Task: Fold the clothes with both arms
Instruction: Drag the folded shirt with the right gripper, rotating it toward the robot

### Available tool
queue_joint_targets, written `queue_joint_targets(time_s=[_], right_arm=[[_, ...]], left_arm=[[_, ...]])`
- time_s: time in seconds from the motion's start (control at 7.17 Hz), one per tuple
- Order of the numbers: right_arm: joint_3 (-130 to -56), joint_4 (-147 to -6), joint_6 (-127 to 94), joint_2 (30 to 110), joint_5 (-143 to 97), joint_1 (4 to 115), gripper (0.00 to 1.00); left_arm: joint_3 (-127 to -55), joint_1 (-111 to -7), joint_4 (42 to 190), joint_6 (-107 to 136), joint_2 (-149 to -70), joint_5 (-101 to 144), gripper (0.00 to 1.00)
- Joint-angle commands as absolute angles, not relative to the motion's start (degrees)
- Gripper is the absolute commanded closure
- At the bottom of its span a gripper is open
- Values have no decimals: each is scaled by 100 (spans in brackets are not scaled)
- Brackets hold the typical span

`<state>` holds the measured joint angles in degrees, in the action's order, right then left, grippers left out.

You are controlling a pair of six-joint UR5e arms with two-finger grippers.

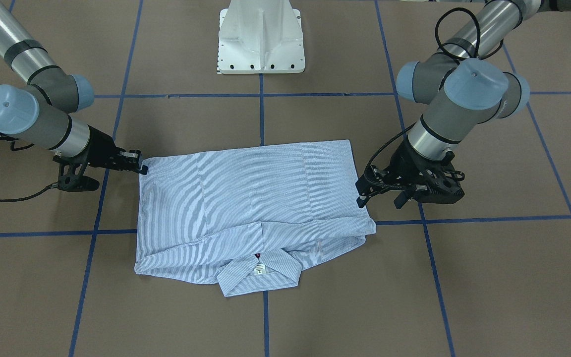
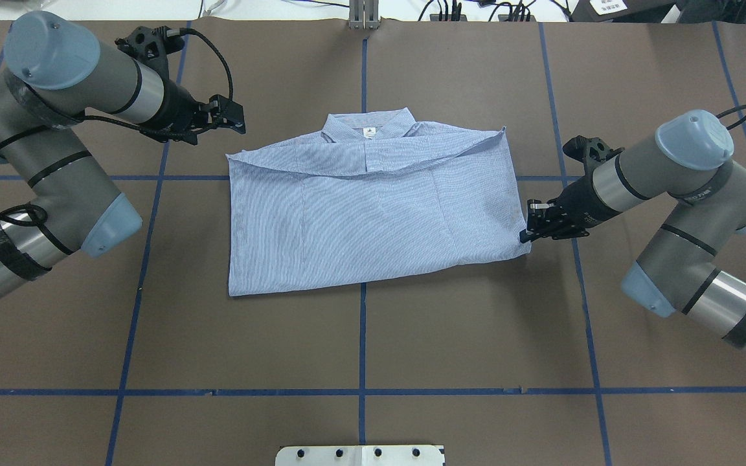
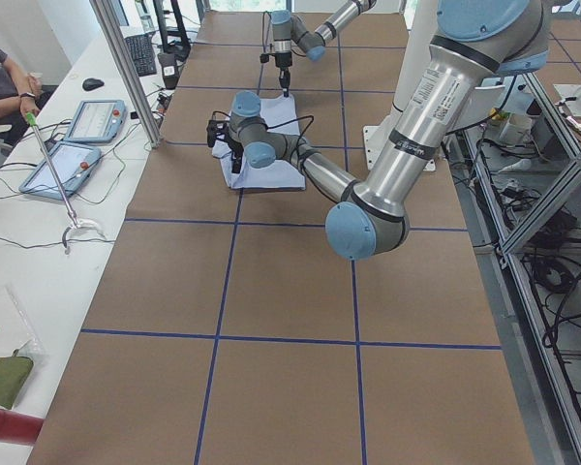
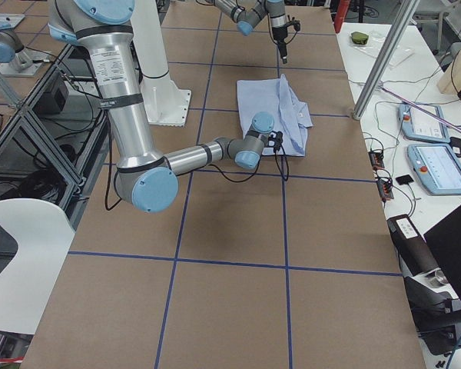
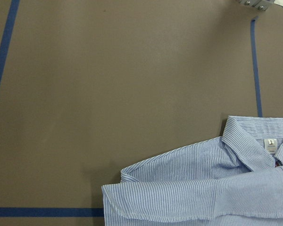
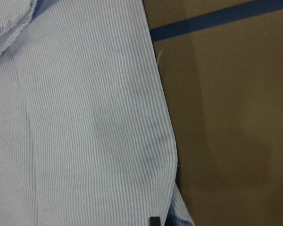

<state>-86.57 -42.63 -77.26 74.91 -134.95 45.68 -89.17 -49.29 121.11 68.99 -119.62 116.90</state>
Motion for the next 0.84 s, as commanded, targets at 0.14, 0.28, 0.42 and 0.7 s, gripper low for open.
queue_joint_targets(time_s=[0.14, 0.28, 0.42, 0.7], right_arm=[[-8710, -4228, -7726, 7541, -13491, 4570, 100], [-8954, -4201, -7734, 7628, -13526, 4570, 100], [-9504, -4201, -7743, 8064, -13605, 4466, 100], [-10648, -4201, -7770, 8960, -13710, 4098, 100]], left_arm=[[-8930, -4931, 12111, 6899, -11962, 11689, 1], [-8964, -4939, 12111, 6899, -11962, 11698, 1], [-8982, -4939, 12111, 6899, -11927, 11698, 1], [-9000, -4939, 12111, 6899, -11927, 11698, 1]])
